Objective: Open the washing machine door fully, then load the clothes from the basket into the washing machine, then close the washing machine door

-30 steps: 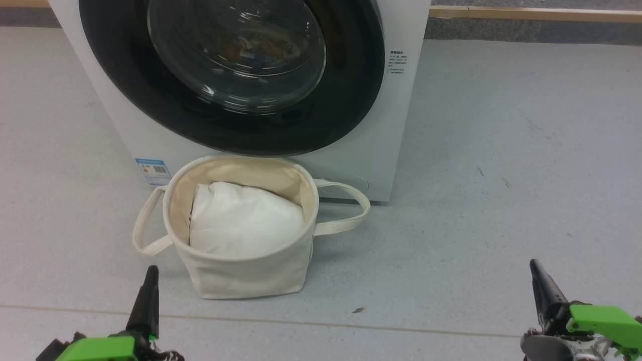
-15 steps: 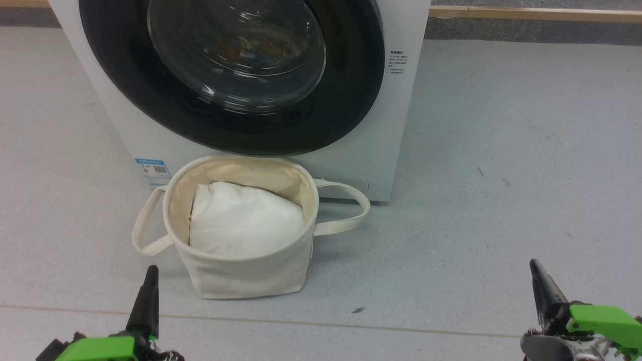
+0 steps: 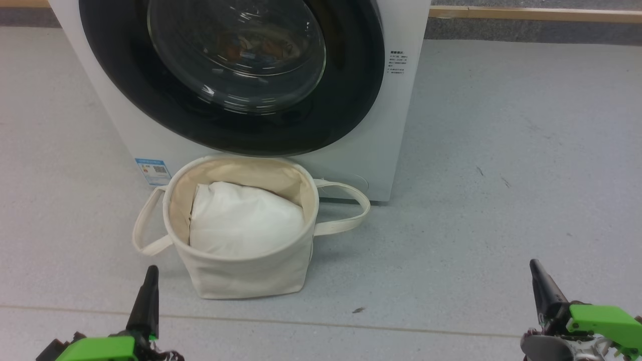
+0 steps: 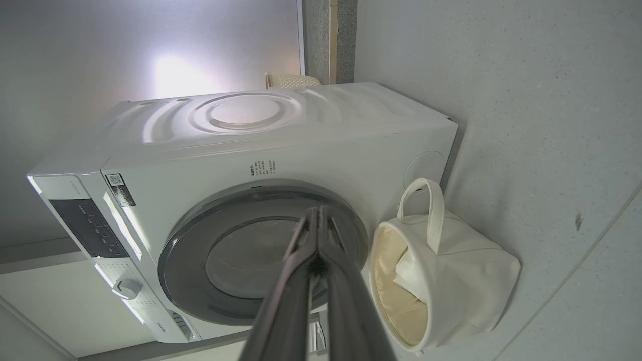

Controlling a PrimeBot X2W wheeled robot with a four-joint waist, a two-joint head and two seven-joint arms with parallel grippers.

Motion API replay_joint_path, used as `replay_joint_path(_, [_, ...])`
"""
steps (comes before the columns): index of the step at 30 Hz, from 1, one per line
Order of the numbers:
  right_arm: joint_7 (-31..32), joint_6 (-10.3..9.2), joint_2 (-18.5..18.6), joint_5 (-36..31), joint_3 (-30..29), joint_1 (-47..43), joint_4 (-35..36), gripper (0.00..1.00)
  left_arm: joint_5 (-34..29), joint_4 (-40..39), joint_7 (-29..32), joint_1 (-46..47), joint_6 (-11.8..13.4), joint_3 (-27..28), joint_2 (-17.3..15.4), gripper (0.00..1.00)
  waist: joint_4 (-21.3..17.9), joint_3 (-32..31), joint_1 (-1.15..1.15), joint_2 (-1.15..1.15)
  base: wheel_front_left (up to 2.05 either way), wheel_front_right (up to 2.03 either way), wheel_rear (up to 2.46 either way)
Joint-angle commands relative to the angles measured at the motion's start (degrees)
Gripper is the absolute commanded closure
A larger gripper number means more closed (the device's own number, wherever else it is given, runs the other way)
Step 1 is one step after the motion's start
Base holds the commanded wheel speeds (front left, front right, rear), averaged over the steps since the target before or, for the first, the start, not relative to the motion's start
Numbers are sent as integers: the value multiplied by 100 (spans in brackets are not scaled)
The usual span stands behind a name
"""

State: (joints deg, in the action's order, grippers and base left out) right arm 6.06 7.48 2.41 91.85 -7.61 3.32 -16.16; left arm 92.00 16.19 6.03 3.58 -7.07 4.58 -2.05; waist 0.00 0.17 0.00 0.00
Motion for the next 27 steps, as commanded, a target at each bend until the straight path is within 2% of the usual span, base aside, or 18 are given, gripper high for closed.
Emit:
replay_joint_path(1, [42,1,47,32,110,287,212,100,18,-212,45,262,-42,193,-83,100,0,0,0,0,0,0,0])
replay_joint_path(27, [42,1,47,32,110,287,212,100,18,-213,45,262,-42,193,-83,100,0,0,0,0,0,0,0])
